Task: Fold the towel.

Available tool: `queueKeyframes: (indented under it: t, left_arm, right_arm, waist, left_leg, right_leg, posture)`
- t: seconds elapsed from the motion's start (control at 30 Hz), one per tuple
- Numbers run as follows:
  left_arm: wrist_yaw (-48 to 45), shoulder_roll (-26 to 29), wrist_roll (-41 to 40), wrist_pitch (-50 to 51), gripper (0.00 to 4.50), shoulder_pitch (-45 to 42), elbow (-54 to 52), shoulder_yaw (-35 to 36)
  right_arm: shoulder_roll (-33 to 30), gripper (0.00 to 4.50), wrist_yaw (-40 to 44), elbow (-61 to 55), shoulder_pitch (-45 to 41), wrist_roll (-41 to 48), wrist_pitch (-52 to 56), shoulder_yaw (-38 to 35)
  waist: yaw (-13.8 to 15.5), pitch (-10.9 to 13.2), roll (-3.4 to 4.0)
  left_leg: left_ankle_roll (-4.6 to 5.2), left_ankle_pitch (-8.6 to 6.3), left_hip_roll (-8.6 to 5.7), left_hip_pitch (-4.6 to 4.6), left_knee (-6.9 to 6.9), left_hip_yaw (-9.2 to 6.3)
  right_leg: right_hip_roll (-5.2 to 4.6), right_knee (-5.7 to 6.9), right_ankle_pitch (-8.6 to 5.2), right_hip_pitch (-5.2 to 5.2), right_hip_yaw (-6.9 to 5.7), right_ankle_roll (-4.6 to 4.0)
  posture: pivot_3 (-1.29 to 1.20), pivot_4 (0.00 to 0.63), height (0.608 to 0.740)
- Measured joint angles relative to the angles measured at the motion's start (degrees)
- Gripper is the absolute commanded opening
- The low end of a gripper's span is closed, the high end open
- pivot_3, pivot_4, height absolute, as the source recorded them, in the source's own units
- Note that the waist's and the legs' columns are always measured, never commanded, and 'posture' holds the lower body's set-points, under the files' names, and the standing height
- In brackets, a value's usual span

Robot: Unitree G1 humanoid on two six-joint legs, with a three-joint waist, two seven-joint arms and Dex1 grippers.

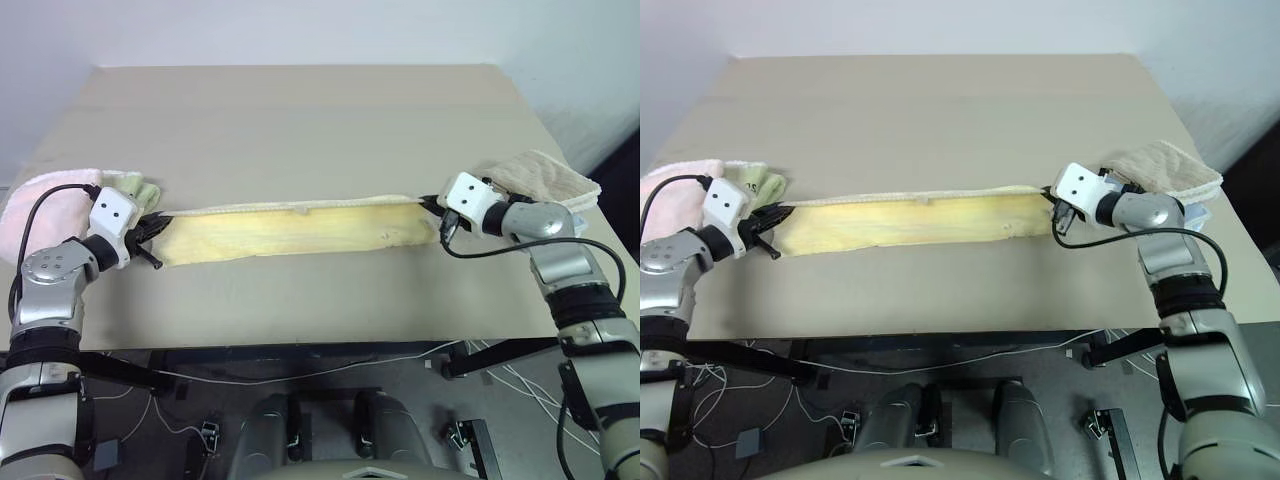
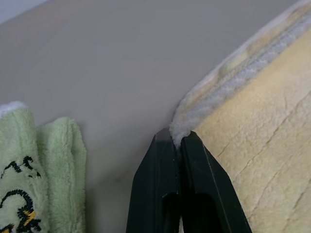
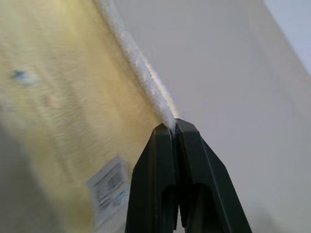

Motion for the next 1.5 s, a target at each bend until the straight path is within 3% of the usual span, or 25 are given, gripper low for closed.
queueKeyframes:
  t: [0.1,0.17,0.4,0.53,0.67,0.87,0.97,1.23,1.5]
  left_arm:
    - [1.14,-0.99,0.95,-0.96,0.0,-1.46,2.68,-0.39]
    - [1.77,-1.11,0.97,-0.74,0.48,-1.8,4.09,-0.26]
    - [3.41,-1.08,0.2,-0.22,2.75,-1.79,5.99,2.28]
    - [6.85,-1.11,0.44,-0.72,4.12,-1.64,5.28,2.83]
    - [7.17,-2.38,-2.6,1.02,4.14,0.61,-1.57,5.37]
    - [5.9,-7.08,-10.84,6.57,4.14,5.95,-17.06,8.46]
    - [2.87,-7.58,-12.46,7.58,4.14,8.25,-22.97,7.97]
    - [-5.32,-9.56,-14.59,9.97,4.14,12.1,-30.32,2.48]
    - [-6.97,-13.43,-15.86,12.24,4.14,13.33,-35.29,-0.49]
  right_arm:
    - [1.04,0.23,-1.69,4.16,-1.67,-1.53,-2.58,0.49]
    - [1.41,0.66,-2.52,6.06,-1.8,-2.1,-3.65,0.51]
    - [1.27,3.05,-4.01,8.73,-1.75,-2.1,-4.27,-0.99]
    - [0.27,4.42,-4.91,4.13,0.75,-1.16,-3.56,-3.57]
    - [0.15,4.47,-4.86,-9.2,8.55,5.55,4.94,-9.47]
    - [5.51,4.47,-7.07,-32.66,22.87,23.88,33.05,-18.19]
    - [8.92,4.47,-10.44,-38.88,26.47,33.28,46.89,-21.75]
    - [22.05,4.47,-29.98,-43.53,27.07,54.87,71.96,-35.3]
    - [32.06,4.47,-48.51,-35.96,17.86,65.28,74.46,-45.33]
  waist:
    - [0.01,0.0,0.0]
    - [-0.06,0.0,0.0]
    - [-0.09,0.0,0.0]
    - [0.12,0.0,0.0]
    - [0.24,-0.01,-0.01]
    - [0.24,-0.02,-0.03]
    - [0.25,-0.03,-0.02]
    - [0.34,-0.04,-0.02]
    - [-0.2,-0.1,-0.01]
  left_leg:
    - [0.01,0.0,0.0,0.0,0.0,0.06]
    - [0.0,0.01,0.01,0.0,0.01,0.12]
    - [0.0,0.01,0.02,0.01,0.02,0.09]
    - [0.0,0.01,0.02,0.01,0.02,-0.01]
    - [0.0,0.01,0.03,0.01,0.04,-0.1]
    - [0.01,0.0,0.04,0.13,0.07,-0.18]
    - [0.01,-0.01,0.02,0.15,0.06,-0.19]
    - [0.01,-0.04,0.0,0.15,0.01,-0.21]
    - [0.02,-0.03,0.04,0.2,-0.03,-0.16]
  right_leg:
    - [0.0,0.0,0.0,0.01,0.0,0.01]
    - [0.02,0.01,0.0,0.02,0.0,0.02]
    - [0.03,0.02,-0.01,0.02,0.0,0.03]
    - [0.01,0.01,-0.01,0.04,0.0,0.03]
    - [-0.01,0.01,-0.01,0.08,-0.01,0.03]
    - [-0.04,0.07,0.0,0.19,-0.01,0.03]
    - [-0.07,0.06,0.0,0.2,-0.01,0.02]
    - [-0.13,0.06,-0.01,0.18,0.0,-0.01]
    - [0.01,0.06,0.0,0.19,0.02,-0.01]
  posture:
    - [0.0,0.15,0.74]
    - [0.0,0.15,0.74]
    - [0.0,0.15,0.74]
    - [0.0,0.15,0.74]
    - [0.0,0.15,0.74]
    - [0.0,0.15,0.74]
    - [0.0,0.15,0.74]
    - [0.0,0.15,0.74]
    - [0.0,0.15,0.74]
